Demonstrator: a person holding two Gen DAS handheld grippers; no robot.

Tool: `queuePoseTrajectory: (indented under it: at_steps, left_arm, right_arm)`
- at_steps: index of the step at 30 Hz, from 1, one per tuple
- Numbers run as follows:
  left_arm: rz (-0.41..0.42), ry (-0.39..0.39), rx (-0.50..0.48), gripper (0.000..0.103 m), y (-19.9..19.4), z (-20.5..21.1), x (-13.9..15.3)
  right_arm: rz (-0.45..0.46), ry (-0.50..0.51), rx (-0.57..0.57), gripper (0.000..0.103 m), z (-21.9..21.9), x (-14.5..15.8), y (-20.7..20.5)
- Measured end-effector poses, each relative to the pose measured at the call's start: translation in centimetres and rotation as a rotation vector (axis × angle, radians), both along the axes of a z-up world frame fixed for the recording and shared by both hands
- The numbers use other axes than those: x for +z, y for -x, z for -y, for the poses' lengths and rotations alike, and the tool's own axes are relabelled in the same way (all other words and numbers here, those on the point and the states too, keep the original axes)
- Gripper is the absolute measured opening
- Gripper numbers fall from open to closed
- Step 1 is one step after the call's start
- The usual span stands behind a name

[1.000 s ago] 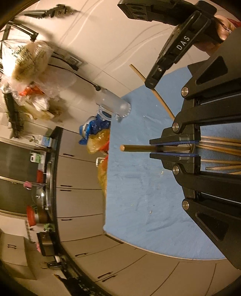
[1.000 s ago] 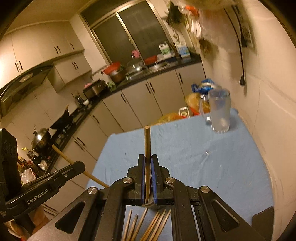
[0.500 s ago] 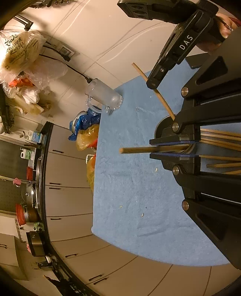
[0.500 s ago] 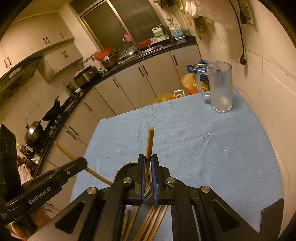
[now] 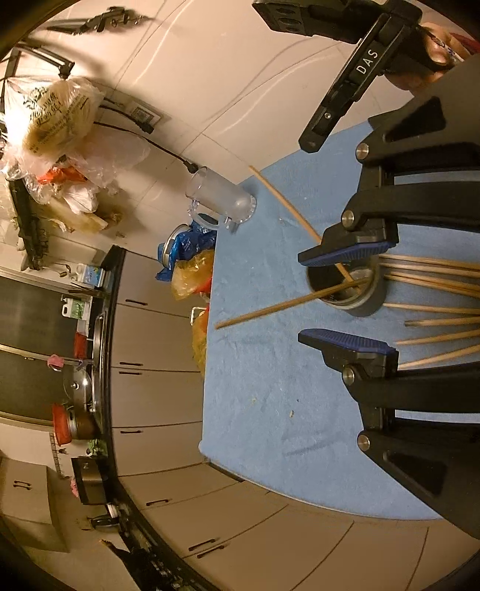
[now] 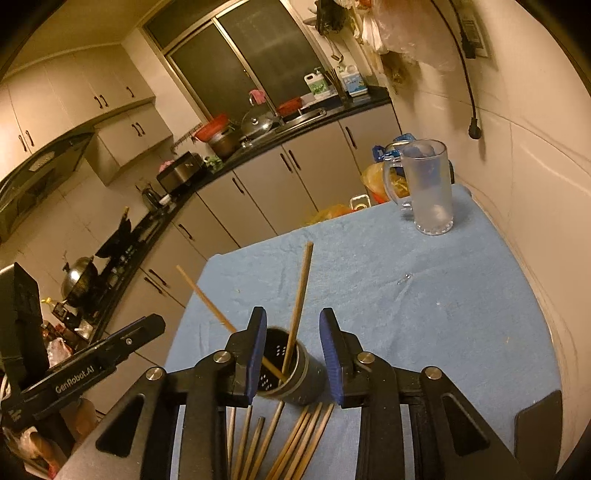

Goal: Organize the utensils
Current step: 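Open both tools to drop the chopsticks into the grey cup, then return both tools to the pile and grasp one chopstick each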

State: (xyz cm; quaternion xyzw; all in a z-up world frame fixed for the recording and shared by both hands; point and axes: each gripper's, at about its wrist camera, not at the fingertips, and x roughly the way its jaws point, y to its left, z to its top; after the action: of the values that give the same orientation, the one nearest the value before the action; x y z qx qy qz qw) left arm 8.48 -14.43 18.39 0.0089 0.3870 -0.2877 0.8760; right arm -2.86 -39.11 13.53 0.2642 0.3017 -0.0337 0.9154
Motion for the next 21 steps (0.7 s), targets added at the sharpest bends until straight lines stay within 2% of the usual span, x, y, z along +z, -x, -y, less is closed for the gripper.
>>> queuePoseTrajectory:
  at_steps: [5, 9, 16, 21]
  left_arm:
    - [-0.011, 0.003, 0.005, 0.034, 2.1, -2.3, -1.4]
    - [-0.054, -0.011, 0.009, 0.034, 3.5, -4.3, -4.1]
    - [-0.2, -0.035, 0.038, 0.034, 5.0, -7.9, -11.3]
    - [-0.293, -0.047, 0.069, 0.034, 4.3, -9.2, -14.5]
  right_arm:
    - [-0.014, -0.028, 0.031, 0.032, -1.1, -1.8, 2.4]
    - [-0.08, -0.059, 0.067, 0.032, -2.6, -4.9, 3.7]
    - [-0.194, -0.119, 0.11, 0.032, -4.9, -10.7, 5.3]
    - [-0.266, -0.177, 0.112, 0.031, -5.4, -13.9, 5.3]
